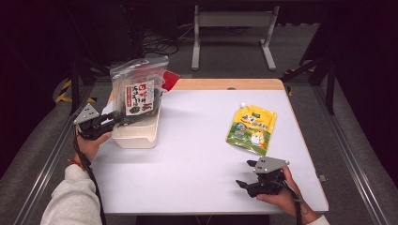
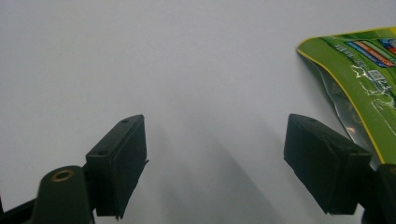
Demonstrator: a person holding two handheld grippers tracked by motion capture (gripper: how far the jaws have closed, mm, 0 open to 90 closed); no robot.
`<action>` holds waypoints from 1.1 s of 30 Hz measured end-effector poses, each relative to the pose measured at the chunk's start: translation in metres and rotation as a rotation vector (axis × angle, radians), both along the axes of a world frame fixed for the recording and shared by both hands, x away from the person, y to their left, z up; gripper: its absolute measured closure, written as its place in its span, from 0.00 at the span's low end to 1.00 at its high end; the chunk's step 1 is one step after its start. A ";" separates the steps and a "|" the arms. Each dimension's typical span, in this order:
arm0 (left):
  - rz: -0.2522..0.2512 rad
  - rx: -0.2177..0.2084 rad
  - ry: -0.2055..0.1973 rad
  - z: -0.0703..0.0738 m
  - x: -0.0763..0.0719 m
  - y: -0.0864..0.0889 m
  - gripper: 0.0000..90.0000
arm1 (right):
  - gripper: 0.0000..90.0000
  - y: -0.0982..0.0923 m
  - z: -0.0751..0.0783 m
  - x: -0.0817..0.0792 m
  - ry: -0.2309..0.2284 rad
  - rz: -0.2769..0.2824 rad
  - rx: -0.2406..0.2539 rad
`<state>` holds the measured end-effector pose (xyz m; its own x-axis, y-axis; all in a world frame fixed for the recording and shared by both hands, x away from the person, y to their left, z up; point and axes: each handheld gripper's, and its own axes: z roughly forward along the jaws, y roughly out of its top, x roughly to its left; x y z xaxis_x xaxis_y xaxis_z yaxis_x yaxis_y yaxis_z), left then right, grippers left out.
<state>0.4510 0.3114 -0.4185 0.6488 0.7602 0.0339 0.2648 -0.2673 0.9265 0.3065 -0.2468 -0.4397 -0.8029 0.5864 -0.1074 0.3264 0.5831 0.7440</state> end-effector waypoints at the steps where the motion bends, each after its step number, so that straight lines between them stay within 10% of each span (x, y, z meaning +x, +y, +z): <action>1: -0.004 0.002 0.000 0.000 -0.001 0.000 0.77 | 0.24 -0.001 0.000 0.000 0.000 -0.003 0.002; 18: 0.099 -0.021 -0.056 0.018 -0.024 -0.001 0.48 | 0.24 -0.009 0.003 0.005 -0.005 -0.028 0.031; 33: 0.091 0.041 -0.070 0.031 -0.090 -0.024 0.25 | 0.26 -0.028 0.008 0.019 -0.035 -0.101 0.081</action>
<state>0.3614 0.2874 -0.3876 0.5720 0.8130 0.1085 0.2252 -0.2829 0.9323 0.3252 -0.2752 -0.4316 -0.7357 0.6722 -0.0828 0.3539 0.4858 0.7992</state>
